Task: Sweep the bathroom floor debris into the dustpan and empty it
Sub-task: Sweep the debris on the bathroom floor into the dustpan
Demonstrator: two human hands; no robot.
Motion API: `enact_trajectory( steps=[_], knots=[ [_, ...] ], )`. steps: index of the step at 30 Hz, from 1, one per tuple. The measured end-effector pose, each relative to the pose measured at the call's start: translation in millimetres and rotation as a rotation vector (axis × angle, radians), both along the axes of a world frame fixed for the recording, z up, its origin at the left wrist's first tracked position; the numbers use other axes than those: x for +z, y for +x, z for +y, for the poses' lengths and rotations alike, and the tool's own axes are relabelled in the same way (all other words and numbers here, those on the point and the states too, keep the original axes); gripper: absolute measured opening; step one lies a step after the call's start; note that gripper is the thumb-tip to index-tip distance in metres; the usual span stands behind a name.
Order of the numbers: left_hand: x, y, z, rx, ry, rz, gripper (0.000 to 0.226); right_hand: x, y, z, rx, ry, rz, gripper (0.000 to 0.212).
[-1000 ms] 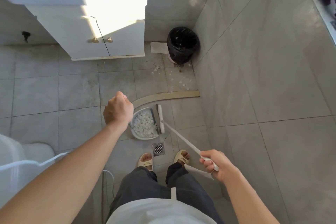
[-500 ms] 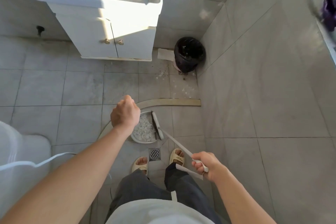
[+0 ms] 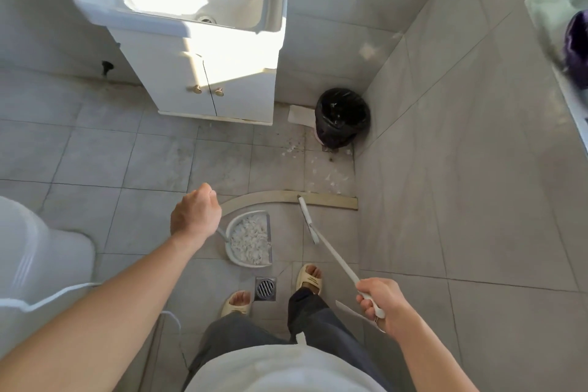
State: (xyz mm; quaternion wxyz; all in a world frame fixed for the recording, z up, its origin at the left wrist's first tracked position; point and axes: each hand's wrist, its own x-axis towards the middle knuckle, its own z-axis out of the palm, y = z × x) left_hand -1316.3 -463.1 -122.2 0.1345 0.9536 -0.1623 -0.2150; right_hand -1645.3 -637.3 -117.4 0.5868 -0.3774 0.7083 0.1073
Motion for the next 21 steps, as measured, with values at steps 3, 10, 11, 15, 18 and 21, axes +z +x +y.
enact_trajectory(
  steps=[3,10,11,15,18,21],
  knots=[
    [18,-9,-13,0.023,-0.006,-0.022,0.022,-1,-8,-40,0.004,-0.005,-0.028,0.011],
    [63,-16,-56,0.066,0.007,-0.134,0.022,-2,-20,-114,0.001,-0.025,-0.091,0.007],
    [68,-14,-61,0.077,0.007,-0.152,0.022,-1,-21,-121,-0.001,-0.031,-0.098,0.007],
    [83,-10,-82,0.124,-0.014,-0.2,0.024,-6,-34,-146,-0.013,-0.053,-0.118,0.008],
    [92,-6,-96,0.163,-0.032,-0.206,0.024,-9,-42,-160,-0.019,-0.071,-0.129,0.009],
    [100,-3,-112,0.165,-0.05,-0.233,0.024,-11,-45,-174,-0.008,-0.106,-0.113,0.01]
  ],
)
